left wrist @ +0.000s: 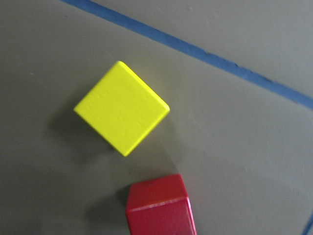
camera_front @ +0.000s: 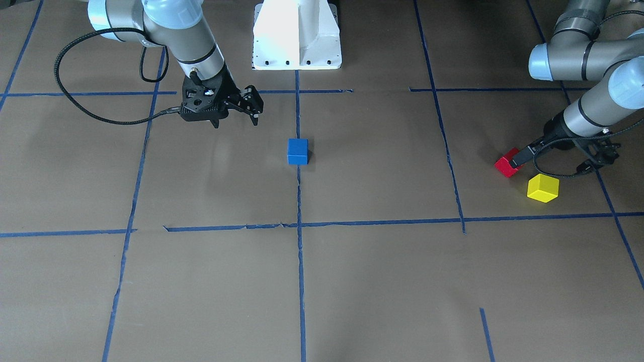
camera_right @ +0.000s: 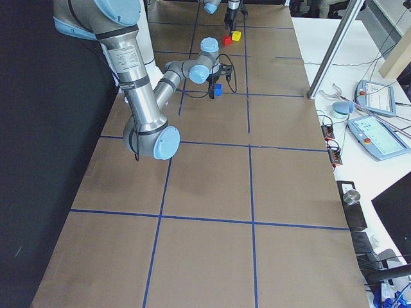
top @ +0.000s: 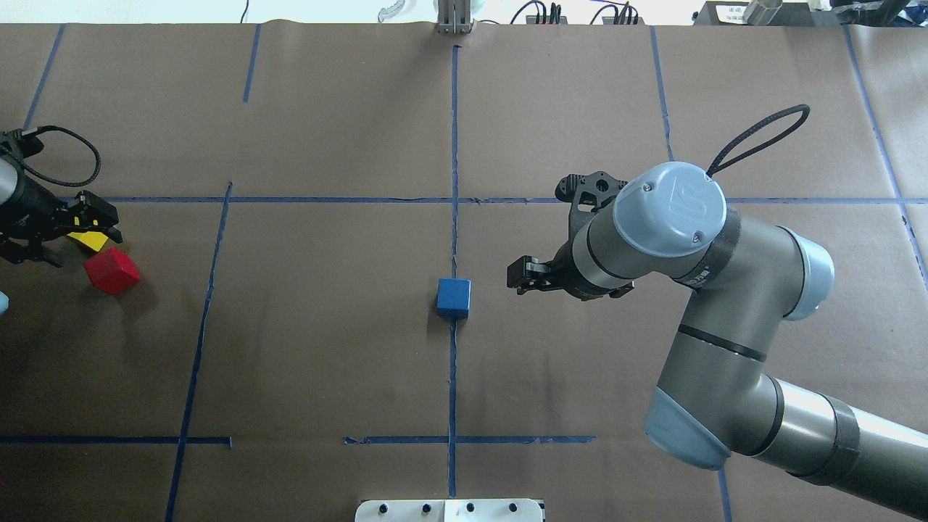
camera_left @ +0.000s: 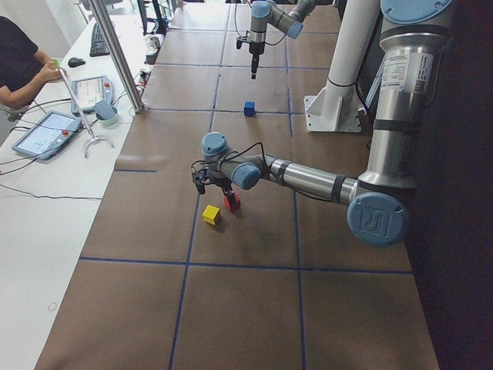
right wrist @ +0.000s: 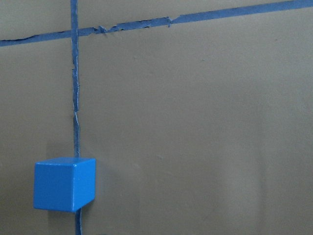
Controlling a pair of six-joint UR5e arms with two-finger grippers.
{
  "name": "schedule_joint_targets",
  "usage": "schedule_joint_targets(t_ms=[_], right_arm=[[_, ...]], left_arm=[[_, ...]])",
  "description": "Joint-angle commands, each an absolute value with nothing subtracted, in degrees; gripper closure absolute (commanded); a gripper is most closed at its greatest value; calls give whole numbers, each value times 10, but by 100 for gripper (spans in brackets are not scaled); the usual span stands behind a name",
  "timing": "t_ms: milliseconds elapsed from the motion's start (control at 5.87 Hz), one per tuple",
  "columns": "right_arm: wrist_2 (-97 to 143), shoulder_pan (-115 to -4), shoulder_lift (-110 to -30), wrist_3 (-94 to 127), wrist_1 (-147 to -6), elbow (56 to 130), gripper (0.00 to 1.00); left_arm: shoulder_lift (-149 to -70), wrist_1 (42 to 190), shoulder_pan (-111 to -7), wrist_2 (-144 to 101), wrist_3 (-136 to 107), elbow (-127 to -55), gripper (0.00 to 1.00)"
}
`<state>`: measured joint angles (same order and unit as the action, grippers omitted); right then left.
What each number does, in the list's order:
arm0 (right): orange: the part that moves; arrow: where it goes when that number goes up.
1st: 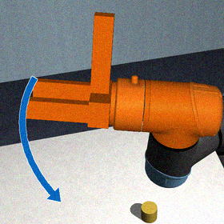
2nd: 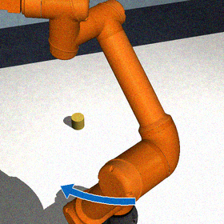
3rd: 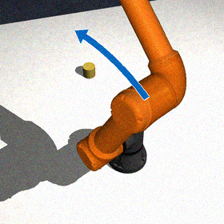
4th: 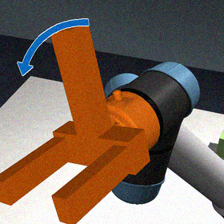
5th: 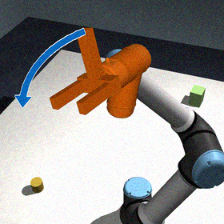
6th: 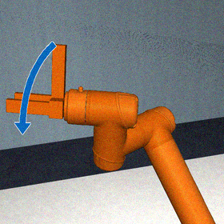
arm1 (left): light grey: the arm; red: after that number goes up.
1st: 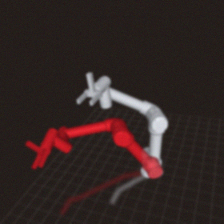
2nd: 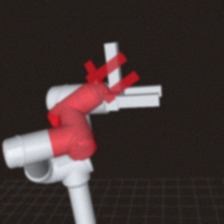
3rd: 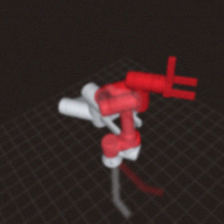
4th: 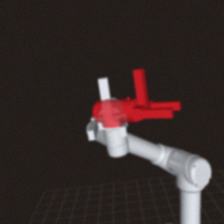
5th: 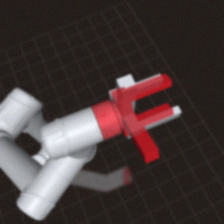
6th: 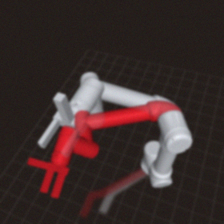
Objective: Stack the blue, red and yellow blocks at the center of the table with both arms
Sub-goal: 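Raise the right gripper away while the left gripper grasps the red cube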
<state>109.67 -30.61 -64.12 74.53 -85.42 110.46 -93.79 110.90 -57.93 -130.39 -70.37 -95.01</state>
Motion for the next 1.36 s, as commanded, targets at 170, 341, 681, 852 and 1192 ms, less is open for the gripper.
schedule_joint_targets(t_ms=[170,341,681,852,1192], right_arm=[[1094,-305,-641,745,-854,1106,0],[1094,-305,-640,744,-854,1107,0],[1094,-306,-641,744,-855,1107,0],[1094,-307,-640,745,-855,1109,0],[1095,-312,-642,745,-855,1122,0]], left_arm=[[-936,1126,-557,-1295,-741,-937,0],[-936,1127,-536,-1293,-740,-931,0],[-936,1146,-532,-1292,-737,-905,1],[-938,1155,-530,-1294,-741,-898,62],[-976,1151,-532,-1296,-736,-925,100]])
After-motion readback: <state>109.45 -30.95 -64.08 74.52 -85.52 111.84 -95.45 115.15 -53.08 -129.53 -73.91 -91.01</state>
